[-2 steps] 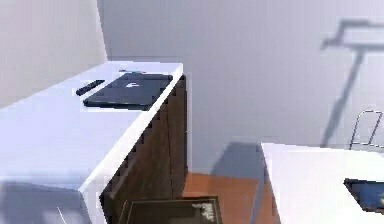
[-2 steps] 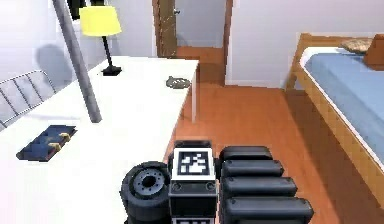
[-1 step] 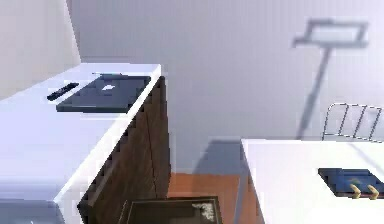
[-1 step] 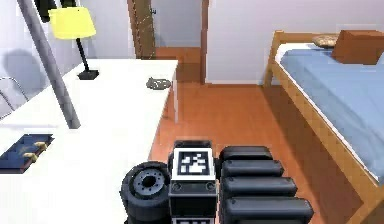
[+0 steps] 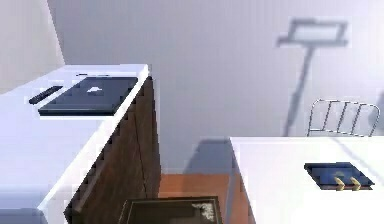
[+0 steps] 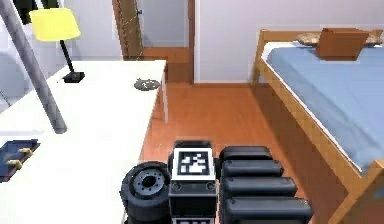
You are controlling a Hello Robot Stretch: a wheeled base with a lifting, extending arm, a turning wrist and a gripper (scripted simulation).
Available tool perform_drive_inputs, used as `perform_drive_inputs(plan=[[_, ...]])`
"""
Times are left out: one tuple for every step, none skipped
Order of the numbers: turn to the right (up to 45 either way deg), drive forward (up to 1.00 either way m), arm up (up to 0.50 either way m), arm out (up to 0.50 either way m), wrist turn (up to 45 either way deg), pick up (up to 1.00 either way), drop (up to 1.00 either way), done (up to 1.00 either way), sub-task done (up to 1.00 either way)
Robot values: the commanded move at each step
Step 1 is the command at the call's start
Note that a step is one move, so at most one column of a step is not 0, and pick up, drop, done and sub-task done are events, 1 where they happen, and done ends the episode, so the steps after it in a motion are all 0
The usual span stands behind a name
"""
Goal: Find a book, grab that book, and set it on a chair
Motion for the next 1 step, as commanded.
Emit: perform_drive_inputs(plan=[[0.0, 1.00, 0.00, 0.00, 0.0, 0.00, 0.00, 0.00, 0.00]])
